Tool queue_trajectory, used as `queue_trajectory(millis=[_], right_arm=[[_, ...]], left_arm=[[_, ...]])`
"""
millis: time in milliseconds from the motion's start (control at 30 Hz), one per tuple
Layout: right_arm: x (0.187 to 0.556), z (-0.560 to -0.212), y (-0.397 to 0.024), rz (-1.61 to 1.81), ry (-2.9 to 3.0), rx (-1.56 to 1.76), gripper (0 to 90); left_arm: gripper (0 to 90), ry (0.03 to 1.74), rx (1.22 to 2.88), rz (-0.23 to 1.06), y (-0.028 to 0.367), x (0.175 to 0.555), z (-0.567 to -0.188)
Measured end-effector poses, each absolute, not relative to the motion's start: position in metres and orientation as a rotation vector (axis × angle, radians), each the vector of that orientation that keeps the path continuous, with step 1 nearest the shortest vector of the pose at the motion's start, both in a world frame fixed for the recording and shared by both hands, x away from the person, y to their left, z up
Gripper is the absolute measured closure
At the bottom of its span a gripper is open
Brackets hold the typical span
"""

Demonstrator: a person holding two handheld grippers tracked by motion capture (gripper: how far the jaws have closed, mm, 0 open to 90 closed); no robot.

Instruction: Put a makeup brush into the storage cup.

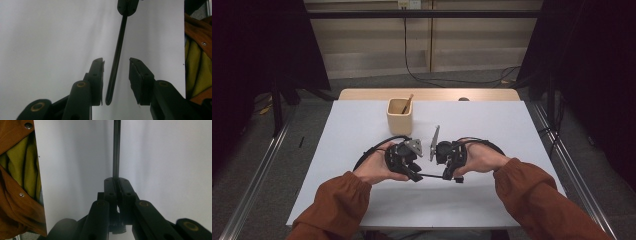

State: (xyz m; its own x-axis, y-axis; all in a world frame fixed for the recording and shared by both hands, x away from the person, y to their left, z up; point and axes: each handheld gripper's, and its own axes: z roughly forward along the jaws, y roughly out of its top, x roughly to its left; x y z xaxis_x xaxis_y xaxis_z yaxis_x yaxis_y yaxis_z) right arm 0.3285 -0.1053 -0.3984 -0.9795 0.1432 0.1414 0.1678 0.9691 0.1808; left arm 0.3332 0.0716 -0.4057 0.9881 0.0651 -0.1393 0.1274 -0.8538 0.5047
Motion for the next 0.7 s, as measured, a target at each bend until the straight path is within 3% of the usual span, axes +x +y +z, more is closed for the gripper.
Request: queue_trajectory(millis=[500, 700], right_arm=[[0.3280, -0.3993, -0.1046, -0.298, -2.998, -0.217, 86.3], [0.3275, -0.3992, -0.1053, -0.303, -3.001, -0.212, 86.3]], left_arm=[[79.6, 0.141, 2.611, -0.188, 0.0713, 0.3371, -0.4088], [81.5, 0.130, 2.614, -0.189, 0.0700, 0.3365, -0.4103]])
